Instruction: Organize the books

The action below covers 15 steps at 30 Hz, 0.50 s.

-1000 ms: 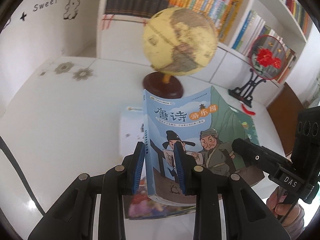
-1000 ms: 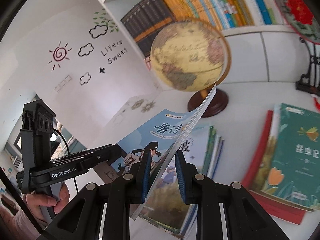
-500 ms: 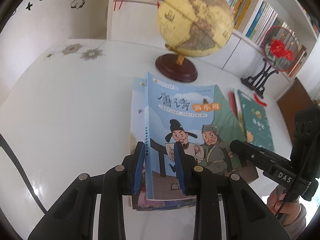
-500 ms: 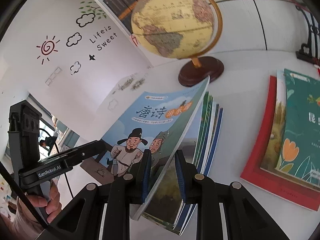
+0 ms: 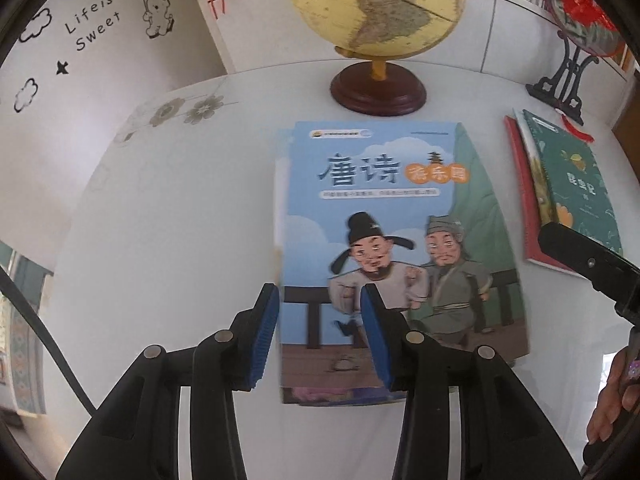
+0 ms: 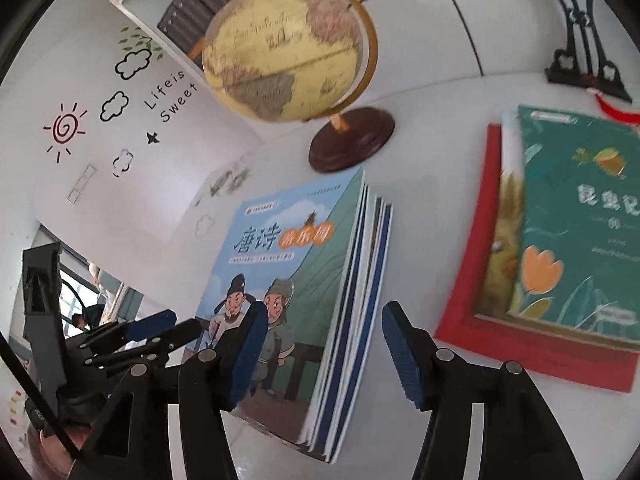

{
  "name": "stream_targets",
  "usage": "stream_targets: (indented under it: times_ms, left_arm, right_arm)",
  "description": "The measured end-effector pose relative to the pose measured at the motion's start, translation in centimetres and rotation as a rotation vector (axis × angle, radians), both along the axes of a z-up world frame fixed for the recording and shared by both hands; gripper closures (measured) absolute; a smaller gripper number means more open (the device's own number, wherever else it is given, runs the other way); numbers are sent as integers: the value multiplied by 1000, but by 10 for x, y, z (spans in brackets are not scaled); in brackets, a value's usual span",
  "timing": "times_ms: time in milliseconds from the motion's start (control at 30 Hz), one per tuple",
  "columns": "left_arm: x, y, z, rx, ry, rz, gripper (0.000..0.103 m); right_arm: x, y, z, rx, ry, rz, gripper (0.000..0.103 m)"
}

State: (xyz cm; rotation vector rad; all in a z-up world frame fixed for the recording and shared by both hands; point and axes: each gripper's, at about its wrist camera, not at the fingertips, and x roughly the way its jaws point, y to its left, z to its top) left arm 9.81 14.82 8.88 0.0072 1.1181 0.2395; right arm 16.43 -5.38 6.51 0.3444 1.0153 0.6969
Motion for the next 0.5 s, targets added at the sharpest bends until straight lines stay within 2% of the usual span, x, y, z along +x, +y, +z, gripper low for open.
stream_targets:
  times_ms: [267, 500]
  left_arm:
    - [8, -31, 12, -78, -42, -43, 63]
    - [23, -75, 18, -100, -70, -116, 63]
  right_arm:
    - [-4, -37, 4, -3, 7, -52, 45]
    - [-8, -88, 5, 0, 13, -129, 45]
